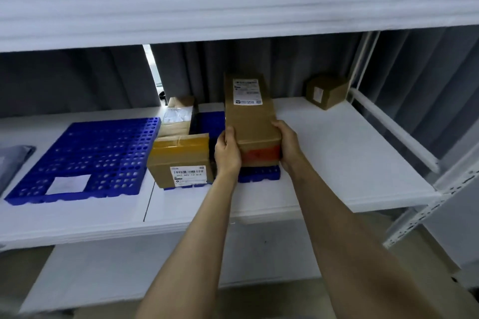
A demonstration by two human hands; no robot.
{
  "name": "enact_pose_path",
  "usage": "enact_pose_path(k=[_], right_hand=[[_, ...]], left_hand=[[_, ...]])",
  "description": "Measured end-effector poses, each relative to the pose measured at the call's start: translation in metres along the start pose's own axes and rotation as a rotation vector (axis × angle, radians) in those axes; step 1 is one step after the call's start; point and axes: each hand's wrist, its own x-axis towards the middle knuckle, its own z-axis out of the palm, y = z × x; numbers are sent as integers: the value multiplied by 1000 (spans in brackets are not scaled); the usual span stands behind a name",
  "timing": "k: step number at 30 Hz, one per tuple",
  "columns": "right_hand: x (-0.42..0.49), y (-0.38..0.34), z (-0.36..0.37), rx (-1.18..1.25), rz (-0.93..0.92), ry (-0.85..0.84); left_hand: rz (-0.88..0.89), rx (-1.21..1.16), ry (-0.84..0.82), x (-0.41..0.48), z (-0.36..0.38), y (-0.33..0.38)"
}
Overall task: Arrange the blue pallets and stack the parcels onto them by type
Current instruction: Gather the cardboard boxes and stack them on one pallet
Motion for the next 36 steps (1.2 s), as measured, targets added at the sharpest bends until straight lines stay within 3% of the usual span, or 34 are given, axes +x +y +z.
enact_pose_path(k=[8,12,31,33,36], right_hand=[[17,13,-8,-70,24,-30],[15,16,-5,-98,-56,-57],[3,29,-2,-74,-201,65],[3,29,-2,-64,-200,68],[2,29,-3,-52,-212,76]], left_hand=[[-48,20,82,14,11,-18],[-22,3,140,19,9,-18],[5,50,219,22,13,-14],[56,61,267,18,15,-11],[267,199,364,10,19,-10]])
